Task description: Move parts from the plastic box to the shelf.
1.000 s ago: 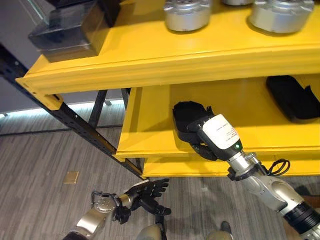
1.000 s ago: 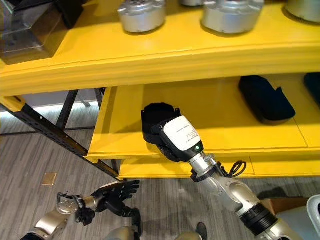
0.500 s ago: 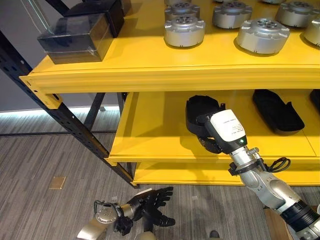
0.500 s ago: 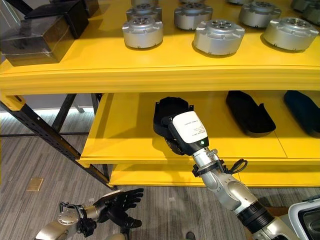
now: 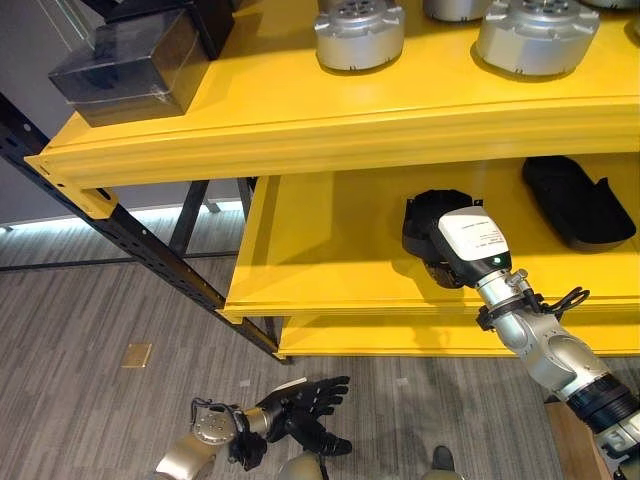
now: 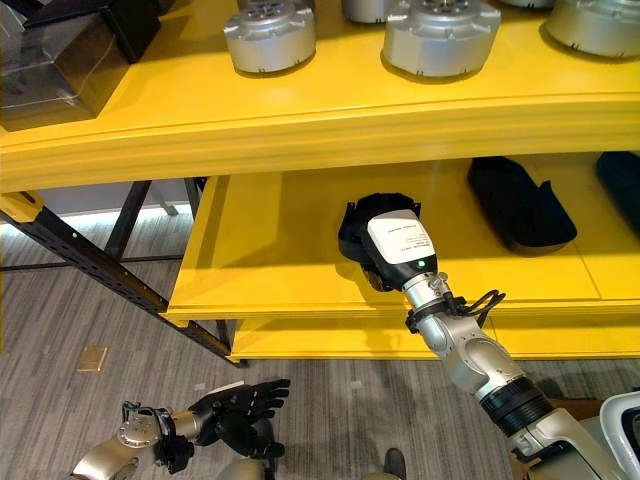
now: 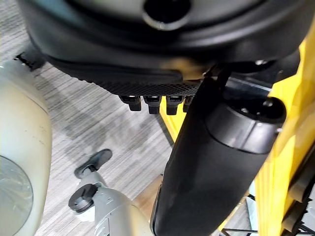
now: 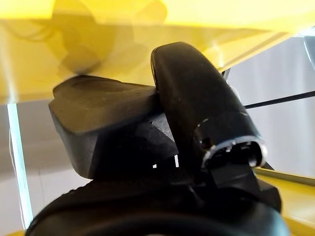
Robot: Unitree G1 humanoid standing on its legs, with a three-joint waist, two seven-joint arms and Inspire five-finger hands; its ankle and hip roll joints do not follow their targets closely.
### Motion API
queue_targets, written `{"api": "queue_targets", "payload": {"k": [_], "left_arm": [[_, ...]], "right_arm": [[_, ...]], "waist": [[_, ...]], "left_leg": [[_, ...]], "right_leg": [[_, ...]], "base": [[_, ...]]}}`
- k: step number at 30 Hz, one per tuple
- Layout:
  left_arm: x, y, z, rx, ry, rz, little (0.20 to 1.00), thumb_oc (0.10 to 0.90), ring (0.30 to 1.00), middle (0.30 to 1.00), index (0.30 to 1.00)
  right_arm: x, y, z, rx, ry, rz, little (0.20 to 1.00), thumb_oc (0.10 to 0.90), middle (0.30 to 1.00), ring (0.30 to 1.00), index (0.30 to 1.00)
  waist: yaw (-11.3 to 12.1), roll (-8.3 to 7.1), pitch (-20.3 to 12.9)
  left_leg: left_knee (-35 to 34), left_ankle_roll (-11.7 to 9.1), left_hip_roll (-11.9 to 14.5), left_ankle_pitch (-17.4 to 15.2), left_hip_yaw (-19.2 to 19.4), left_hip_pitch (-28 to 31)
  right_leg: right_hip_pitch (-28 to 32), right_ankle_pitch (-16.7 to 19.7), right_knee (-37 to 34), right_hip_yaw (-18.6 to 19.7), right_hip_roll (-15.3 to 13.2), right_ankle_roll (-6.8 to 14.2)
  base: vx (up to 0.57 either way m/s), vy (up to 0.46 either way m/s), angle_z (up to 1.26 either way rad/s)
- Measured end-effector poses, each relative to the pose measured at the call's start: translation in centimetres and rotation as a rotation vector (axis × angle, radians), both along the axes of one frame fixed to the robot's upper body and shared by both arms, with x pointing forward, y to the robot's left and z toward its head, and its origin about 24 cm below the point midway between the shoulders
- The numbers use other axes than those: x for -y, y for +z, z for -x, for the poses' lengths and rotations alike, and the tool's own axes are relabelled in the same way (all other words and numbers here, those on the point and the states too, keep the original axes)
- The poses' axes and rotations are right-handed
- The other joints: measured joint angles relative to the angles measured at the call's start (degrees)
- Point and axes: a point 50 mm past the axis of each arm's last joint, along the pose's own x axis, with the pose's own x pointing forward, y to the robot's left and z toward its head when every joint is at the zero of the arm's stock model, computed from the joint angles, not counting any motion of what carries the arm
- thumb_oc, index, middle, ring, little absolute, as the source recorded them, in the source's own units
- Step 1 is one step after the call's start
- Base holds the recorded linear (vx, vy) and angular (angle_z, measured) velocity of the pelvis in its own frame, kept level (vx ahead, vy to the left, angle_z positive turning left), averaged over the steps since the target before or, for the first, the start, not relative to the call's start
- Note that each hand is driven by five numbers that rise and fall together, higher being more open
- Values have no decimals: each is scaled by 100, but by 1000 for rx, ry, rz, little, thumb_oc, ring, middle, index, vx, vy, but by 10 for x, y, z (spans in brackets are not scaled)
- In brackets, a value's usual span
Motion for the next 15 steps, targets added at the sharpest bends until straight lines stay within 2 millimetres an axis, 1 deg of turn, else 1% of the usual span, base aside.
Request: {"api": "queue_targets", "payload": {"k": [1,3,5,6,8,12,13,15], "left_arm": [[3,4,-4,22,-14,5,1000,900,1000,1000,1000],[6,8,-10,45,-27,8,1000,900,1000,1000,1000],[5,11,-14,59,-31,2,1000,900,1000,1000,1000],[5,14,-17,74,-35,0,1000,900,1000,1000,1000],[5,17,-20,95,-40,1,1000,900,1000,1000,1000],[4,20,-24,109,-38,4,1000,900,1000,1000,1000],[2,23,-25,109,-35,12,1000,900,1000,1000,1000],[1,25,-28,122,-38,9,1000,900,1000,1000,1000]], "right_arm": [[3,10,-3,21,-7,24,300,400,300,300,300],[6,23,-8,52,-20,49,300,400,300,300,300],[7,32,-12,81,-21,72,300,400,300,300,300],[9,40,-17,100,-26,96,300,400,300,300,300],[10,51,-20,128,-32,114,300,400,300,300,300],[7,60,-22,152,-21,117,300,400,300,300,300],[7,63,-22,163,-19,118,300,400,300,300,300],[8,62,-23,161,-22,120,300,400,300,300,300]], "waist": [[8,84,131],[14,163,327],[14,162,482],[25,171,609],[21,196,742],[37,194,778],[72,196,853],[82,191,886]], "left_leg": [[0,-1,-1,38,-27,-80],[2,10,-13,84,-55,-171],[2,6,-21,94,-63,-175],[2,12,-38,100,-69,-178],[2,17,-62,102,-79,-188],[2,21,-95,105,-103,-286],[3,26,-98,113,-116,-304],[3,26,-102,115,-135,-304]], "right_leg": [[-82,15,36,-5,0,12],[-174,29,86,-34,-2,13],[-178,28,99,-45,-8,14],[-186,18,121,-54,-26,25],[-193,11,141,-65,-50,33],[-304,-29,214,-86,-77,56],[-343,-70,294,-89,-77,54],[-346,-97,333,-95,-78,60]], "base": [[-92,6,9],[-85,8,8],[-81,-5,4],[-58,-18,4],[-44,-27,4],[-53,-47,4],[-49,-75,5],[-60,-85,5]]}}
